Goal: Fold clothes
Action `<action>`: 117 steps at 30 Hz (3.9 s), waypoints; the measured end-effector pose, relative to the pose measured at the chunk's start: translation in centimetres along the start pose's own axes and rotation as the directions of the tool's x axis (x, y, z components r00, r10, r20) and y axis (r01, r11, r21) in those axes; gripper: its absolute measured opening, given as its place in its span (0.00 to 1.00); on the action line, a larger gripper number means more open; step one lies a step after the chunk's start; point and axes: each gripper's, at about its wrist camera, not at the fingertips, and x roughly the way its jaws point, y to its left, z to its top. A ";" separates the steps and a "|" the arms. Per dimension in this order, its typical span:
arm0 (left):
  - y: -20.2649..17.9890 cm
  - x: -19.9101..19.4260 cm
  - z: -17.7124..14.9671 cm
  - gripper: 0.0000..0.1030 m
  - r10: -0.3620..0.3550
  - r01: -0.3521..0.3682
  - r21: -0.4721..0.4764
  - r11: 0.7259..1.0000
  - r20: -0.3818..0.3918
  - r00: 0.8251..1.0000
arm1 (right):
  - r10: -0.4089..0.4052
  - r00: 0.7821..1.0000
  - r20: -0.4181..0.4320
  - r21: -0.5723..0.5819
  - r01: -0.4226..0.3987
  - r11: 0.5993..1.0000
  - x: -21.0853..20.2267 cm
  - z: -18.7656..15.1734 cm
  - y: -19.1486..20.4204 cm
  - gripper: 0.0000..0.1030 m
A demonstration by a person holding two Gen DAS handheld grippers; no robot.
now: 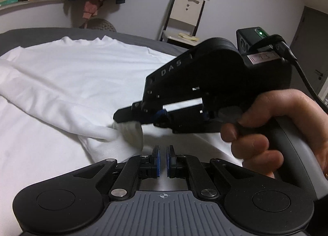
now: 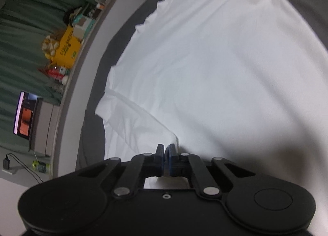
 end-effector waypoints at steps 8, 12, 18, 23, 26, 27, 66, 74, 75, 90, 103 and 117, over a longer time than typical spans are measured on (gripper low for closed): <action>0.8 -0.6 0.1 0.03 0.014 -0.012 -0.040 0.999 0.036 0.999 | -0.009 0.999 0.039 0.026 0.008 1.000 -0.6 0.5 -0.4 0.04; 1.1 -0.3 0.3 0.03 0.023 -0.021 -0.040 0.999 0.030 0.999 | -0.032 0.999 0.042 0.008 0.032 0.999 -0.7 0.5 -0.1 0.04; 1.5 -0.5 0.3 0.03 0.010 -0.009 -0.021 1.000 0.034 0.999 | -0.051 0.996 0.078 0.003 0.051 0.999 -1.4 0.8 -0.2 0.04; 2.0 -1.5 0.3 0.03 0.008 -0.006 -0.037 0.999 0.065 0.998 | -0.083 0.993 0.078 0.020 0.082 0.996 -1.5 1.0 -0.4 0.13; 2.6 -2.5 0.7 0.03 0.009 -0.003 -0.057 0.998 0.091 0.996 | -0.088 0.993 0.079 0.037 0.085 0.996 -1.8 1.1 -0.5 0.35; 2.8 -2.8 1.0 0.03 0.007 -0.001 -0.062 0.998 0.096 0.995 | -0.087 0.993 0.077 0.034 0.085 0.996 -1.8 1.1 -0.4 0.35; 16.1 -5.4 -1.1 0.03 0.283 -0.252 -0.228 0.941 0.115 0.952 | -0.035 0.995 0.090 -0.013 0.037 0.999 -3.3 -0.4 -0.6 0.05; 15.3 -5.1 -1.1 0.04 0.300 -0.279 -0.178 0.944 0.109 0.948 | -0.019 0.994 0.109 0.005 0.018 1.000 -3.7 -0.3 -1.0 0.05; 15.1 -5.0 -1.1 0.04 0.303 -0.283 -0.168 0.944 0.107 0.947 | -0.017 0.994 0.111 0.012 0.015 1.000 -3.8 -0.3 -1.1 0.05; 14.9 -6.1 -0.9 0.04 0.419 -0.406 -0.123 0.906 0.115 0.901 | -0.104 0.955 0.280 0.125 0.071 0.990 -5.0 1.4 -3.3 0.05; 20.0 -4.8 4.7 0.04 0.494 -0.497 0.008 0.868 0.104 0.863 | -0.121 0.965 0.234 0.151 0.087 0.985 -3.9 1.6 -3.7 0.09; 20.4 -4.0 3.4 0.04 0.513 -0.506 -0.155 0.848 0.007 0.858 | -0.128 0.972 0.198 0.148 0.099 0.984 -3.1 1.5 -3.8 0.09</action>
